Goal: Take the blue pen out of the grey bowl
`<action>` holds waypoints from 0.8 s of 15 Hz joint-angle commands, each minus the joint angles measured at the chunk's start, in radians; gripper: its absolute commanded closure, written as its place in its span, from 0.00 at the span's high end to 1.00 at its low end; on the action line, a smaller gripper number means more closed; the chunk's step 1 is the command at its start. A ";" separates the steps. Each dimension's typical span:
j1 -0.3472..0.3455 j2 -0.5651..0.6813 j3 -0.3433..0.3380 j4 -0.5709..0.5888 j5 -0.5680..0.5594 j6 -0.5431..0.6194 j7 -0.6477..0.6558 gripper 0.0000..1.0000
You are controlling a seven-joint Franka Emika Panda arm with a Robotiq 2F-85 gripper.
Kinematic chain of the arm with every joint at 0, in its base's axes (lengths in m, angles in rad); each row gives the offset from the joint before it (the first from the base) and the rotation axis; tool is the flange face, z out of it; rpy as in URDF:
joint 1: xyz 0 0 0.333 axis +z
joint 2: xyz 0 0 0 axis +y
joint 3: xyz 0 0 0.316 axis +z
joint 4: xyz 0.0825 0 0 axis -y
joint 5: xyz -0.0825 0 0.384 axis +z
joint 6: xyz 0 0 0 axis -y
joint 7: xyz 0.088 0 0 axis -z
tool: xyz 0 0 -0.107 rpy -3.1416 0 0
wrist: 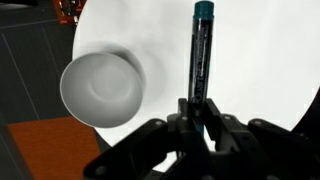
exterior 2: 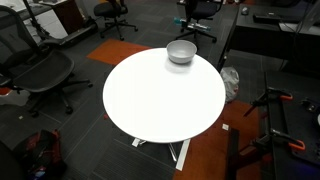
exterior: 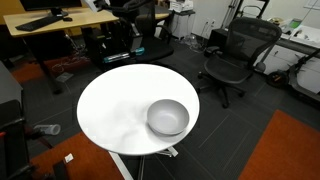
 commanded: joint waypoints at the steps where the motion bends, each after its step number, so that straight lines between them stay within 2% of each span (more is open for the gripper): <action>1: 0.019 -0.022 0.018 -0.061 -0.010 0.044 -0.034 0.05; 6: 0.031 0.029 0.034 -0.091 0.001 0.079 -0.045 0.05; 12: 0.035 0.155 0.031 -0.086 -0.003 0.192 -0.023 0.05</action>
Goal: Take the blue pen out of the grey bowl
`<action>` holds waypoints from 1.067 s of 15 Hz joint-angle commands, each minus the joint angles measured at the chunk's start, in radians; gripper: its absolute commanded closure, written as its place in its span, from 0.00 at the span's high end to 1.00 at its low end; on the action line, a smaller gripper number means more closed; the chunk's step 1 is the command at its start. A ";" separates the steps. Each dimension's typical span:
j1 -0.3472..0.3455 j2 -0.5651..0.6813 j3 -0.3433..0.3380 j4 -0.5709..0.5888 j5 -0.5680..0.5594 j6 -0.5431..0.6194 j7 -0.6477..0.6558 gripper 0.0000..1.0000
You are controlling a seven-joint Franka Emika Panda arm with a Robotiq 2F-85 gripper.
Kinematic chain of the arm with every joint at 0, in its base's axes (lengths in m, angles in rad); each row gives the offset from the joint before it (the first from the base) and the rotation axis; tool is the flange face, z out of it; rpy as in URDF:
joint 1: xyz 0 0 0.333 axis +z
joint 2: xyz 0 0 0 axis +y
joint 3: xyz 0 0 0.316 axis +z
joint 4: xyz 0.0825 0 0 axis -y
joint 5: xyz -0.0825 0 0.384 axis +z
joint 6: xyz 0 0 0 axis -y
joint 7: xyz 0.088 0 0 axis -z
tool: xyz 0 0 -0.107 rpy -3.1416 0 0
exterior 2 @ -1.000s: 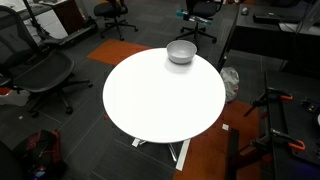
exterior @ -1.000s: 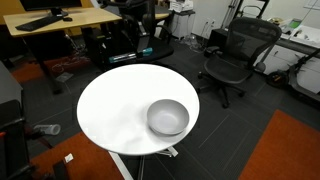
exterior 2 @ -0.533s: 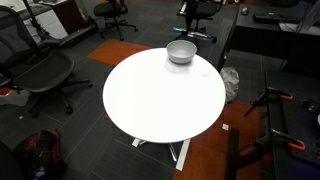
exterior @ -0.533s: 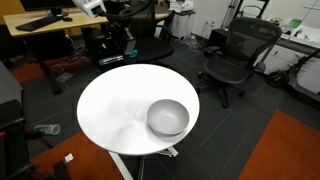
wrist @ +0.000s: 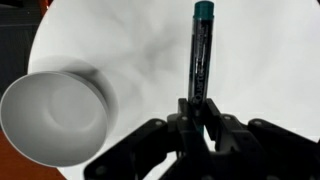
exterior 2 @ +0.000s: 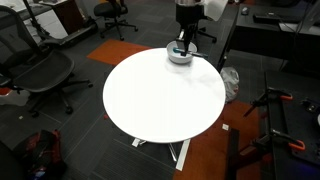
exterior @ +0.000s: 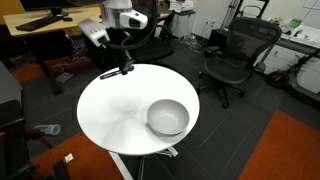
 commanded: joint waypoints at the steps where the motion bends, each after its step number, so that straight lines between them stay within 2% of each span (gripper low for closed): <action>1: -0.001 0.073 0.000 0.004 -0.003 0.099 0.002 0.05; 8: 0.012 0.224 -0.012 0.035 -0.019 0.278 0.040 0.05; 16: 0.036 0.337 -0.018 0.104 -0.017 0.282 0.080 0.05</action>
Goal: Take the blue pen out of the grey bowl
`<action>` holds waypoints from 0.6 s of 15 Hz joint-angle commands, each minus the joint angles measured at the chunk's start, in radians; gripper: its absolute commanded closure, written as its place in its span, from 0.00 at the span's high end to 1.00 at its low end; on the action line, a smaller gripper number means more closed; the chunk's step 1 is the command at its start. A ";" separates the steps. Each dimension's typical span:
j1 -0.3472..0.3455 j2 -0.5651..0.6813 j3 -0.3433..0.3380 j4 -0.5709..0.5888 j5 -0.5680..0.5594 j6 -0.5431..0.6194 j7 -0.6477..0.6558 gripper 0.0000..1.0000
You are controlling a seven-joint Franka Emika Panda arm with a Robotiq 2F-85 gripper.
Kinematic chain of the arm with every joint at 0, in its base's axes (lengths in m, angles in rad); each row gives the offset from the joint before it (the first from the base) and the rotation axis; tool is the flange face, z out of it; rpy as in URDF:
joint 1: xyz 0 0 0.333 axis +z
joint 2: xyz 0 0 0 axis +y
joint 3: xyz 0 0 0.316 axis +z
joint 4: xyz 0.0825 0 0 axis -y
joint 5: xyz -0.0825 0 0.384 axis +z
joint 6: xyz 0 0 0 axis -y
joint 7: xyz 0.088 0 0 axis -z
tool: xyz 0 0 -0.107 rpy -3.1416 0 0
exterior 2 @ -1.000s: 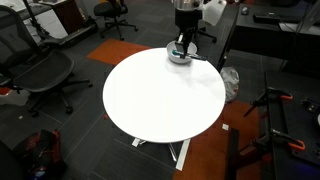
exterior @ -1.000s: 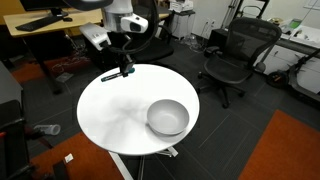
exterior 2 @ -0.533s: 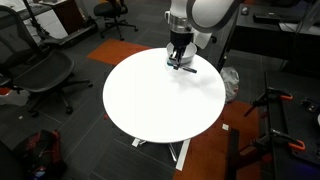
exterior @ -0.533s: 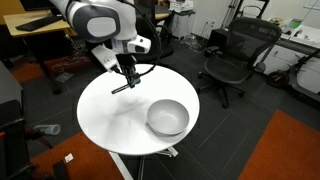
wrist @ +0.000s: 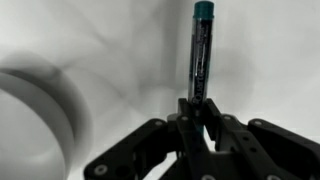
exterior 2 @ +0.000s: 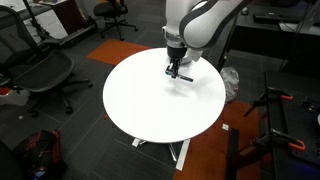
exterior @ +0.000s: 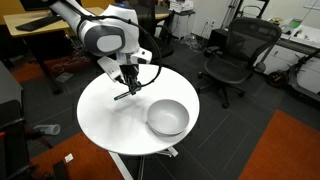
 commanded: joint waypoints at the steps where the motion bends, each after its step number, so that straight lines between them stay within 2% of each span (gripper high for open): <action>1: 0.028 0.046 -0.015 0.044 -0.016 0.008 0.056 0.05; 3: 0.035 0.061 -0.017 0.056 -0.017 0.003 0.066 0.05; 4: 0.037 0.061 -0.018 0.059 -0.017 -0.007 0.072 0.44; 6: 0.043 0.057 -0.023 0.059 -0.022 -0.006 0.078 0.51; 9: 0.064 0.030 -0.046 0.045 -0.039 -0.005 0.099 0.73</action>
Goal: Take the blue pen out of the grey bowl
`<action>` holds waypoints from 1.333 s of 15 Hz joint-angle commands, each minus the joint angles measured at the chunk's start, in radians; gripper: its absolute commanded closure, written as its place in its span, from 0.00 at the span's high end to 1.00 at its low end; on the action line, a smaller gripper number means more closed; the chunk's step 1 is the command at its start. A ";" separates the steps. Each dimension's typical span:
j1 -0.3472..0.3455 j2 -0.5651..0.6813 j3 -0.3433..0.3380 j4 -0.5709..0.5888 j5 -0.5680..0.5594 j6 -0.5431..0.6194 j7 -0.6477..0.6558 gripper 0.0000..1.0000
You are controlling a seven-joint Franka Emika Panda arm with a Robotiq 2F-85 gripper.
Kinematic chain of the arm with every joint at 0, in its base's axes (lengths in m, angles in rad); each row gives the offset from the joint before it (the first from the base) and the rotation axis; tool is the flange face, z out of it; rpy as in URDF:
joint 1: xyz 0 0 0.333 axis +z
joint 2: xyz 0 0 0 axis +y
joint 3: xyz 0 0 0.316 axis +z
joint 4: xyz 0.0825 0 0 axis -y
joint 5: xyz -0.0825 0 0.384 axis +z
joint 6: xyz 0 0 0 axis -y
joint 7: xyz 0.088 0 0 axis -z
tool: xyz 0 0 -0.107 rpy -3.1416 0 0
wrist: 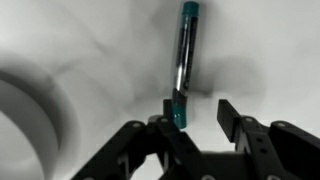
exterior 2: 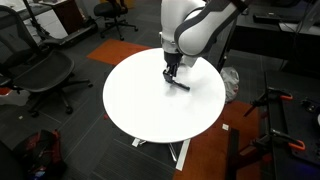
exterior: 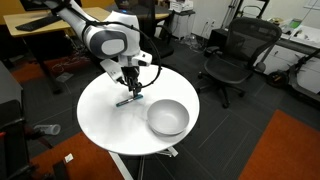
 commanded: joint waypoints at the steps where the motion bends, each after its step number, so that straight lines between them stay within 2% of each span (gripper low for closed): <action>1: 0.036 -0.044 -0.039 -0.010 -0.045 -0.025 0.057 0.82; 3: 0.032 -0.075 -0.046 -0.015 -0.059 -0.050 0.053 0.97; 4: 0.027 -0.094 -0.045 -0.021 -0.060 -0.056 0.045 1.00; 8: 0.014 -0.192 -0.040 -0.043 -0.063 -0.136 0.021 1.00; 14: -0.006 -0.351 -0.021 -0.048 -0.052 -0.354 -0.040 1.00; 20: -0.019 -0.440 -0.021 -0.034 -0.056 -0.522 -0.104 1.00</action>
